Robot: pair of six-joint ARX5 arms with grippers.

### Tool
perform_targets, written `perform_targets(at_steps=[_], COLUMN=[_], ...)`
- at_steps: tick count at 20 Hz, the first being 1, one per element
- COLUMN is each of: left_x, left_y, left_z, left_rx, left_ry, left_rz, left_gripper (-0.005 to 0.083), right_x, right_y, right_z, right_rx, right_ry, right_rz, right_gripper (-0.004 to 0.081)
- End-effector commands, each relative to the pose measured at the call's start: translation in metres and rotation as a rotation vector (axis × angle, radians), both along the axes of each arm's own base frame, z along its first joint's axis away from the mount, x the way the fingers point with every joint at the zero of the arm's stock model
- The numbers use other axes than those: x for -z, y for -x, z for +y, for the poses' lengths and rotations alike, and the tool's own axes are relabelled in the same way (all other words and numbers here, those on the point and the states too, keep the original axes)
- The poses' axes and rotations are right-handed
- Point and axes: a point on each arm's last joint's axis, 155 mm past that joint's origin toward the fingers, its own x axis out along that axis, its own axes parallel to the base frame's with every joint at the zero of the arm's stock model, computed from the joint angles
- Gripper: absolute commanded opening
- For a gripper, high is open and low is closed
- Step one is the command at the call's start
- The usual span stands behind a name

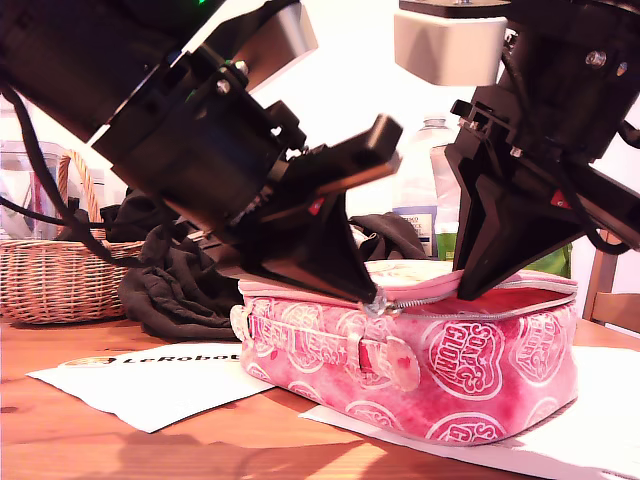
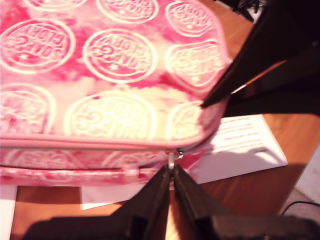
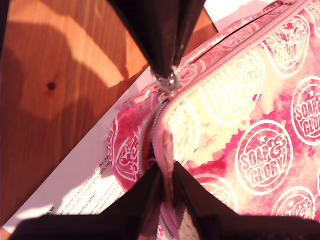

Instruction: Open the zipper in the zip bag in front of you

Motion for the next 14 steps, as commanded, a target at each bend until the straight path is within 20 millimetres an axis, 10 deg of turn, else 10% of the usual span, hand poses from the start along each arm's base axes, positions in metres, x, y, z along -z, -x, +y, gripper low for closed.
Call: perform_targets(at_steps=[1,14], left_x=[-0.005,0.002], left_y=[-0.011,-0.042], left_z=[0.008,0.041], left_rx=[-0.032,-0.097], left_ry=[-0.009,-0.083], left_rz=[-0.026,-0.051], left_gripper=[-0.0024,-0.0024], right_x=[0.016,0.022], right_y=[0.009,0.009], right_z=[-0.015,-0.042], right_rx=[0.016,0.123], right_ry=[0.056,0.125], right_rz=[0.052,0.076], right_gripper=[-0.0012,-0.0012])
